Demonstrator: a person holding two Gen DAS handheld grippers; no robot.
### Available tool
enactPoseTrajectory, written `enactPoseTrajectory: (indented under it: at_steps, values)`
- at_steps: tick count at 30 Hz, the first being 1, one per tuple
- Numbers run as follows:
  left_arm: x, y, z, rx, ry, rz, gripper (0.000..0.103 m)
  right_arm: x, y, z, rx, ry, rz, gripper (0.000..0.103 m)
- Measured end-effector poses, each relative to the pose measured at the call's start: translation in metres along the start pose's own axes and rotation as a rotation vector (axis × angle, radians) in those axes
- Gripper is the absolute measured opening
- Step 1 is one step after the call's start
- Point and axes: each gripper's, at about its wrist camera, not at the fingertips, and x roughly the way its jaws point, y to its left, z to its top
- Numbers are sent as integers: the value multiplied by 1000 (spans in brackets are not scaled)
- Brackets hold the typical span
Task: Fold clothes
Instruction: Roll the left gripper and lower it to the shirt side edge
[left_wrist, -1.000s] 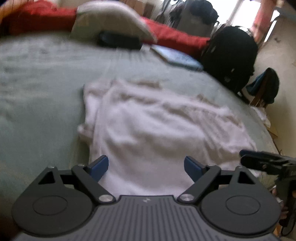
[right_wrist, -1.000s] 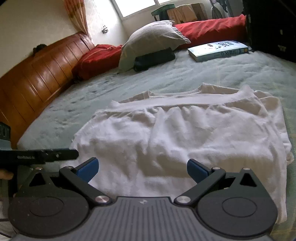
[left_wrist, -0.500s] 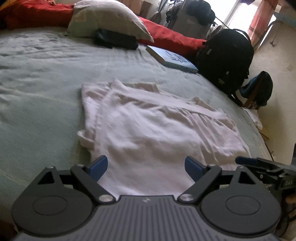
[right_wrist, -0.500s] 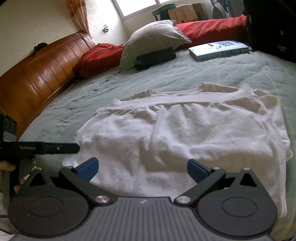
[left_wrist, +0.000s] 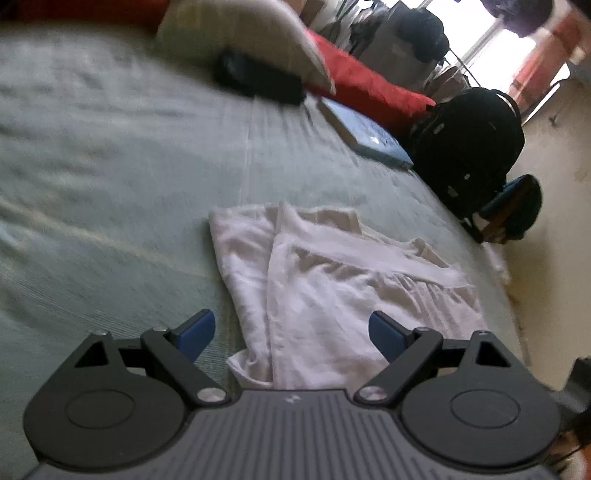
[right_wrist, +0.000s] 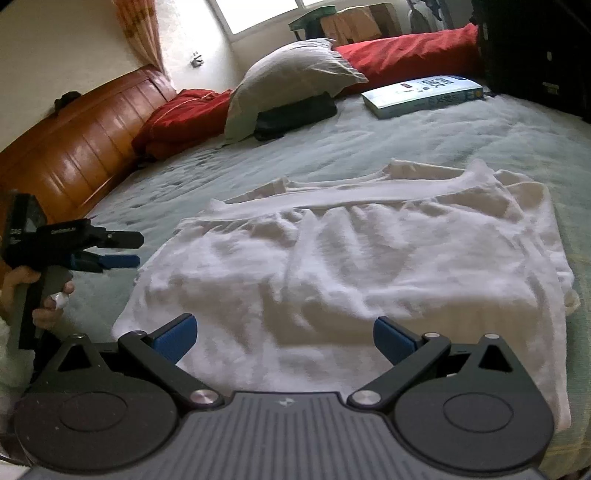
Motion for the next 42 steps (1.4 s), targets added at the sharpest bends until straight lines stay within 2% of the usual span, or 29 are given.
enactPoseTrajectory:
  at_steps: [6,13,17,21,24,27,36,42]
  values:
    - [25,17,12,-41,66,-125,90,8,-7,3,20,13,-28,103]
    - [57,13,34,-33,111,-209,90,11,-6,5,12,10,-54,103]
    - [56,10,28,-34,127,-240,90,7,-3,5,7,0,-52,103]
    - [43,15,12,-56,163,-300,90,6,-2,5,3,-2,-41,103]
    - [39,17,5,-63,171,-319,90,7,-1,4,3,1,-29,103]
    - [47,20,11,-85,184,-333,90,7,1,3,2,5,-22,103]
    - [64,13,19,-66,214,-373,90,6,8,8,22,-6,26,103]
    - [53,27,6,-67,223,-438,90,9,6,7,24,3,34,103]
